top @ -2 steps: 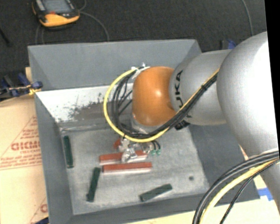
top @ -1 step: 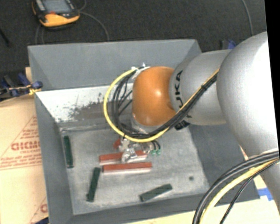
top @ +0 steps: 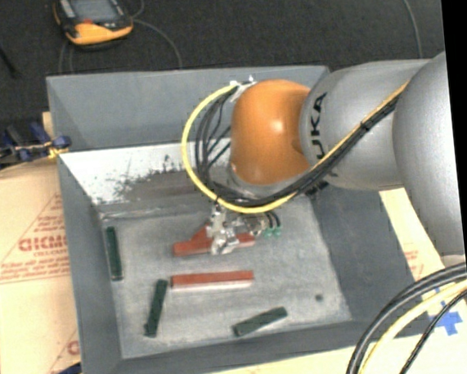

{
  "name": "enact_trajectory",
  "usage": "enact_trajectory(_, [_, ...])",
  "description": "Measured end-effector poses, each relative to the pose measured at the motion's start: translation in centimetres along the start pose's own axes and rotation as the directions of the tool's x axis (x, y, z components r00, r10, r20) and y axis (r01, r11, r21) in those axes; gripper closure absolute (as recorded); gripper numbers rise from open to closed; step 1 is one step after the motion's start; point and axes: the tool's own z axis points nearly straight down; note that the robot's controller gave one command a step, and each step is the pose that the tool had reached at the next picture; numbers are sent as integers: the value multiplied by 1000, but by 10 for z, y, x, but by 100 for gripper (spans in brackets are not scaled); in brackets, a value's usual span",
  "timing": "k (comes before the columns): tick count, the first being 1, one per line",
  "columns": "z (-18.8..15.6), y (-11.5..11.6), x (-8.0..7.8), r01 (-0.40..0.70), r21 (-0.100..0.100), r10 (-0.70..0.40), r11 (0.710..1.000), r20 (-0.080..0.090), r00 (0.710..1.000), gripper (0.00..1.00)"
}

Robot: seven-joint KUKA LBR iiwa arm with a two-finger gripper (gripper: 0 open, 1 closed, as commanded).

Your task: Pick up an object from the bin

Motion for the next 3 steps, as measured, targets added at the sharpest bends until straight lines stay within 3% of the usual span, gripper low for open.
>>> enact_trajectory(1, [-42,-1,-1,-2,0,2,1000,7,1000,100])
enact_trajectory(2, [-55,-1,2,-9,-1,9,1000,2,1000,100])
enact_trajectory(3, [-97,-4,-13,7,0,-7,1000,5,1000,100])
